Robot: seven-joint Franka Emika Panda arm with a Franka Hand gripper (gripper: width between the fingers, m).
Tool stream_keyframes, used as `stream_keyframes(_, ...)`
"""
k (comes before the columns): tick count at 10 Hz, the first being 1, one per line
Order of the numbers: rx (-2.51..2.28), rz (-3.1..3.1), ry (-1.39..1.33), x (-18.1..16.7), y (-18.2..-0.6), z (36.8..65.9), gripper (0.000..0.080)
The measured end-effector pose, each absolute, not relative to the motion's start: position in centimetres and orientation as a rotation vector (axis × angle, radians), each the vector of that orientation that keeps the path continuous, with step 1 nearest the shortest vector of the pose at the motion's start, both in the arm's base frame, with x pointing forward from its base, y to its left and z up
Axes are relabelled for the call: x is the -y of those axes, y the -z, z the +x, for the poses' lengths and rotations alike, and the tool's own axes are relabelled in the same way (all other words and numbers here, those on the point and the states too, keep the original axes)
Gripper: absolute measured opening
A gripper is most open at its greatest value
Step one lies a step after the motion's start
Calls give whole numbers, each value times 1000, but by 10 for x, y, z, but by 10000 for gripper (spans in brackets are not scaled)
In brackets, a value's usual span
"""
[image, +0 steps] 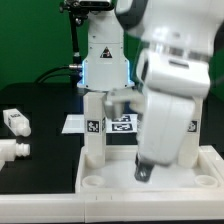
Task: Assemble desk
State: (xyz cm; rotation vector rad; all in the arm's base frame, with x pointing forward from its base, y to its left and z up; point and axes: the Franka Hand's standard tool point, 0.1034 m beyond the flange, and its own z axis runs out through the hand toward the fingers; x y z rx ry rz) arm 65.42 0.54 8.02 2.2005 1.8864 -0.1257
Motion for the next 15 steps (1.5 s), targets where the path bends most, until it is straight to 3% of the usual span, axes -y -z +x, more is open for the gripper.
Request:
stream_keyframes(1,-1856,2224,117,-1,-92,652,516)
stream_keyframes(2,-1754,2305,105,-1,-90,650,621)
stream_keyframes(5,-1645,2383,96,3,-90,650,648)
stream_keyframes(9,-1623,2413,145,60,-145,624,649)
stream_keyframes(14,-1605,2424,147,66,-146,623,649)
stream_keyframes(15,-1627,2420,176,72,-152,617,649)
